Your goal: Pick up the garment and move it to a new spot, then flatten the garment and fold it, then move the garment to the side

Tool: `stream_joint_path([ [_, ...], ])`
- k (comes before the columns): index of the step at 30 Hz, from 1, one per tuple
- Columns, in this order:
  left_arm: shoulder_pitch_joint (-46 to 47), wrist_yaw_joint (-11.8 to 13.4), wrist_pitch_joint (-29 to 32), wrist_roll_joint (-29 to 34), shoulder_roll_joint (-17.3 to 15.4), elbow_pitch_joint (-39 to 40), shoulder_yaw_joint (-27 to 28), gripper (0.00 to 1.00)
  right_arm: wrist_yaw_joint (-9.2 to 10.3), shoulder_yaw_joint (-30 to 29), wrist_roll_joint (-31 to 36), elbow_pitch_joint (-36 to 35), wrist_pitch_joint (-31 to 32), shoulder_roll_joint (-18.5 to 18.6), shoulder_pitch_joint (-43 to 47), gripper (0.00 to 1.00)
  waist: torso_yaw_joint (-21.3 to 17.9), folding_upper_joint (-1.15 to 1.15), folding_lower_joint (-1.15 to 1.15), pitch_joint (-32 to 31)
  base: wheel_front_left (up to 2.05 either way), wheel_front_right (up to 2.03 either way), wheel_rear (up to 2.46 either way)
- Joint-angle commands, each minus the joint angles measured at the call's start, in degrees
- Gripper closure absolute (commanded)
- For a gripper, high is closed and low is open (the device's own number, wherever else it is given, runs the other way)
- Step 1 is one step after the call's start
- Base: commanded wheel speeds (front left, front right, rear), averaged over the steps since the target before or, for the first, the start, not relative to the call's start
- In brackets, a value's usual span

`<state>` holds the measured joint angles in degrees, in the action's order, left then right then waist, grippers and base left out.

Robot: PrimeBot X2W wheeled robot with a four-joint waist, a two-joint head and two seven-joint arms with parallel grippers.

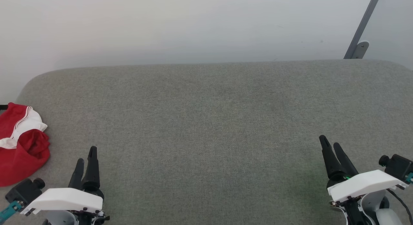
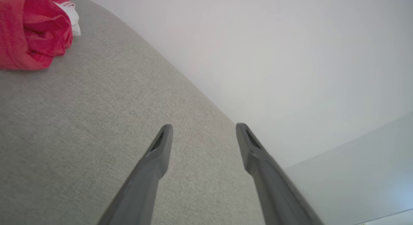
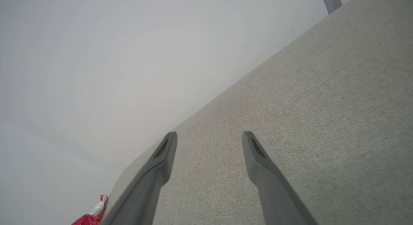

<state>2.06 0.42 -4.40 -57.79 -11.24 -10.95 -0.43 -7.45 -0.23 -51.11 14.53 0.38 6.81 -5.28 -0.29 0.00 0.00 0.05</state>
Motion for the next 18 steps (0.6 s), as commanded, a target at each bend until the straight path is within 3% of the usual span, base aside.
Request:
stream_joint_path([
  [1, 0.5, -0.4, -0.7, 1.9, -0.8, 0.8, 0.2, 0.00, -0.04, 0.2, 1.7, -1.1, -0.6, 0.5, -1.2, 0.00, 0.0, 0.00, 0.00, 0.0, 0.00, 0.00, 0.00],
  [18, 0.0, -1.0, -3.5, 12.4, -1.3, 1.0, -0.2, 0.00, -0.04, 0.9, 12.4, -2.2, -2.2, 1.1, -1.1, 0.00, -0.1, 0.00, 0.00, 0.1, 0.00, 0.00, 0.00],
])
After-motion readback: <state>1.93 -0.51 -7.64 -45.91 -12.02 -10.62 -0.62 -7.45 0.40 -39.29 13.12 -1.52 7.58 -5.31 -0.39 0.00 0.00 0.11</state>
